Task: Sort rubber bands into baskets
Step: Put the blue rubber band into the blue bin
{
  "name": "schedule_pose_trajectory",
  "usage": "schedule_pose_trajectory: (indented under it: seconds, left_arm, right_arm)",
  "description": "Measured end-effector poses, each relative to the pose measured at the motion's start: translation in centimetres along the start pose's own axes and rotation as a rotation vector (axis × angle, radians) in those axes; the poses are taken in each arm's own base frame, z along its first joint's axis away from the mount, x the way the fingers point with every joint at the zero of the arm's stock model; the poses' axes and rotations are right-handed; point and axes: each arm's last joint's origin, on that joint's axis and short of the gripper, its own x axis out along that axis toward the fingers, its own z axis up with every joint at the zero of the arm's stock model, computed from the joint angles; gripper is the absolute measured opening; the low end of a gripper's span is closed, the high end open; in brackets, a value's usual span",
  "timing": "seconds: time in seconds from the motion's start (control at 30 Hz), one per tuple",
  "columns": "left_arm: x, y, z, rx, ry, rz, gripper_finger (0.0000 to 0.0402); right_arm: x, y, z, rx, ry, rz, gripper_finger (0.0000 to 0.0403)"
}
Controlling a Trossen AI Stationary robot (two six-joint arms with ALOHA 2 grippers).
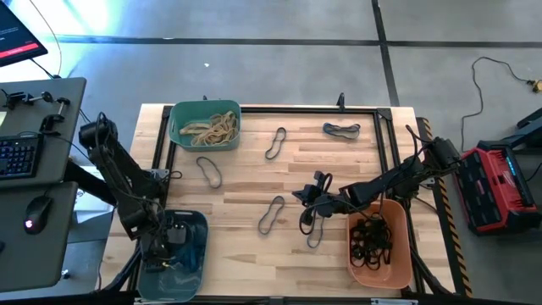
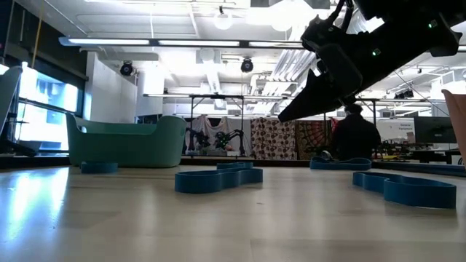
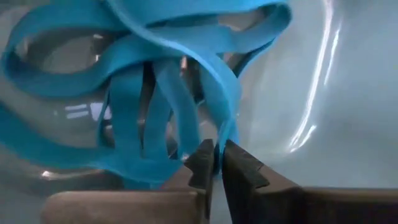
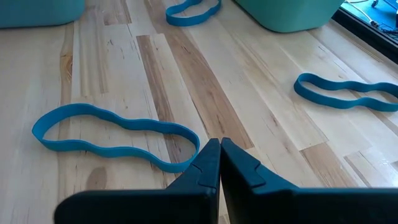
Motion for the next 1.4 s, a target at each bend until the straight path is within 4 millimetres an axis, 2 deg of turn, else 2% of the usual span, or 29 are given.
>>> schedule_pose_trajectory:
  seconds: [0.23,0.4,0.53,0.7,0.8,1.1,1.23,1.4]
  left_arm:
    - [0.0,-0.4,1.0,-0.060,-0.058,-0.047,0.0083]
    - [-1.1,-2.1,2.3,0.086,-0.223,-0.116,0.0117]
    - [-1.9,-2.2,3.4,0.146,-0.351,-0.094,0.0101]
    - [-2.6,-1.7,4.8,0.232,-0.465,-0.052,0.0039]
    - [-2.9,-1.3,5.9,0.281,-0.506,-0.035,0.0007]
    - [-4.1,0.1,9.4,0.413,-0.604,-0.053,0.0001]
    - [-4.9,0.9,11.0,0.461,-0.644,-0.098,0.0001]
    - [-5.6,2.5,12.5,0.481,-0.671,-0.078,0.0000]
  right_arm:
    - [0.0,0.0,0.0,0.002,-0.003,0.001,0.0000]
    - [0.0,0.3,1.1,0.015,-0.033,0.011,0.0000]
    - [0.1,0.6,2.3,-0.021,-0.035,-0.006,0.0000]
    - [-0.1,-0.7,4.1,0.001,0.024,-0.132,0.0010]
    - [-0.5,-2.0,4.8,0.036,0.074,-0.211,0.0037]
    - [-0.9,-8.0,4.4,0.129,0.271,-0.441,0.0142]
    - [-0.1,-11.4,4.5,0.183,0.330,-0.503,0.0162]
    - [0.8,-16.3,4.4,0.261,0.397,-0.561,0.0165]
